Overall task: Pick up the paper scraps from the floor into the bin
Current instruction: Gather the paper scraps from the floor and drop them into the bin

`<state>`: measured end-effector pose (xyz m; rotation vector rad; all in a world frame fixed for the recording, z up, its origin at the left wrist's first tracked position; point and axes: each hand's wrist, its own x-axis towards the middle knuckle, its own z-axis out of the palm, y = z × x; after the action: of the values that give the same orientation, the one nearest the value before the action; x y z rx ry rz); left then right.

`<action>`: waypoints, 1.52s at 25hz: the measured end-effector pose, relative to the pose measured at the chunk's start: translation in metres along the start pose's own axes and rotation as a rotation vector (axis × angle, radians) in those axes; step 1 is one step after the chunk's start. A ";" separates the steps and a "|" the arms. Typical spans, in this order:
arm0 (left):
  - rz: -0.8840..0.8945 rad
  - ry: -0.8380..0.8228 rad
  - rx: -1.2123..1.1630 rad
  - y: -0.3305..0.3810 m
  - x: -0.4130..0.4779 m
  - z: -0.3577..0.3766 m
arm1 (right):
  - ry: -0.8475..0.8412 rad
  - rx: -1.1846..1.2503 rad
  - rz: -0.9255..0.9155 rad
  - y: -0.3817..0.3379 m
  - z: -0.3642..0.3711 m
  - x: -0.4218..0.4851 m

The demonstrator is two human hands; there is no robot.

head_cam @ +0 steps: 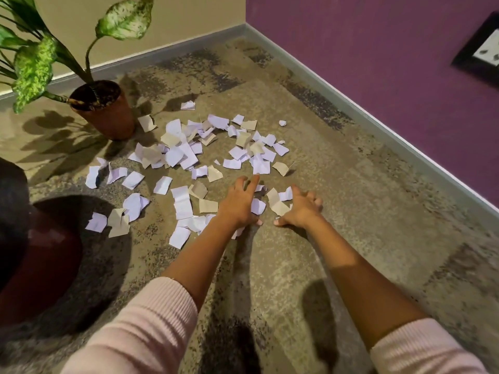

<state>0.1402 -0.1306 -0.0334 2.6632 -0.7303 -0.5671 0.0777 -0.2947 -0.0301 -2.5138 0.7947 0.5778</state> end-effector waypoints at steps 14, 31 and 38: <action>-0.015 0.095 0.112 0.007 -0.003 0.000 | 0.176 -0.108 -0.320 -0.010 0.017 -0.006; -0.234 0.212 0.061 -0.084 -0.104 -0.032 | 0.069 0.119 -0.519 -0.073 0.048 -0.052; -0.192 0.042 -0.040 -0.094 -0.112 -0.025 | -0.010 -0.084 -0.339 -0.052 0.029 -0.042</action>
<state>0.1016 0.0118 -0.0170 2.7162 -0.4498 -0.5656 0.0703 -0.2235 -0.0180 -2.6386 0.3324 0.5134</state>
